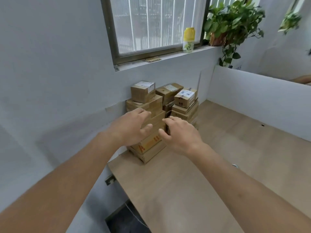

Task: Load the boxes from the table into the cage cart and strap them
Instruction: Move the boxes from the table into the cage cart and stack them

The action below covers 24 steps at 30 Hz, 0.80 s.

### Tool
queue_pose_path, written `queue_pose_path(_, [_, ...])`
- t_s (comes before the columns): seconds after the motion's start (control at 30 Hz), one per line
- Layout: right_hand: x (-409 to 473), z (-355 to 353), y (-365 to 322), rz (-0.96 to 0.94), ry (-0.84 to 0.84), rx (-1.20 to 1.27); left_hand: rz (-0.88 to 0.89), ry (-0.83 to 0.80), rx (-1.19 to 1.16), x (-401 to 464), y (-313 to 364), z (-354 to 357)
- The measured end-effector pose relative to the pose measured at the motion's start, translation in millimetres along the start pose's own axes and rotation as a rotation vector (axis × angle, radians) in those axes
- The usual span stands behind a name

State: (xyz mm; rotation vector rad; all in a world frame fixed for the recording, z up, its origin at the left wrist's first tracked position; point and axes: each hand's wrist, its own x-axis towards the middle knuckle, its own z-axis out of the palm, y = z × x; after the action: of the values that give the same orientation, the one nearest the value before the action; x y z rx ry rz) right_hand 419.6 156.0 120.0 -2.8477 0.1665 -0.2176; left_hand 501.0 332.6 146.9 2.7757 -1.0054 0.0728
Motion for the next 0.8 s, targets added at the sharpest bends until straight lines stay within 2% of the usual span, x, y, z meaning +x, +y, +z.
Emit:
queue_pose_path(0.27, [92.2, 5.0, 41.2, 0.145, 0.011, -0.031, 0.056, -0.010, -0.024, 113.6, -33.7, 9.2])
queue_pose_path(0.53, [204.4, 36.3, 57.8, 0.323, 0.046, -0.063, 0.197, 0.069, 0.070, 223.5, -94.8, 16.5])
queue_pose_path(0.63, [240.3, 45.2, 63.1, 0.371, 0.058, -0.069, 0.196, 0.065, 0.106, 255.6, -115.2, 15.3])
queue_pose_path(0.8, [282.7, 54.3, 80.4, 0.475, 0.112, -0.110, 0.124, -0.038, 0.122, 295.9, -131.4, 19.7])
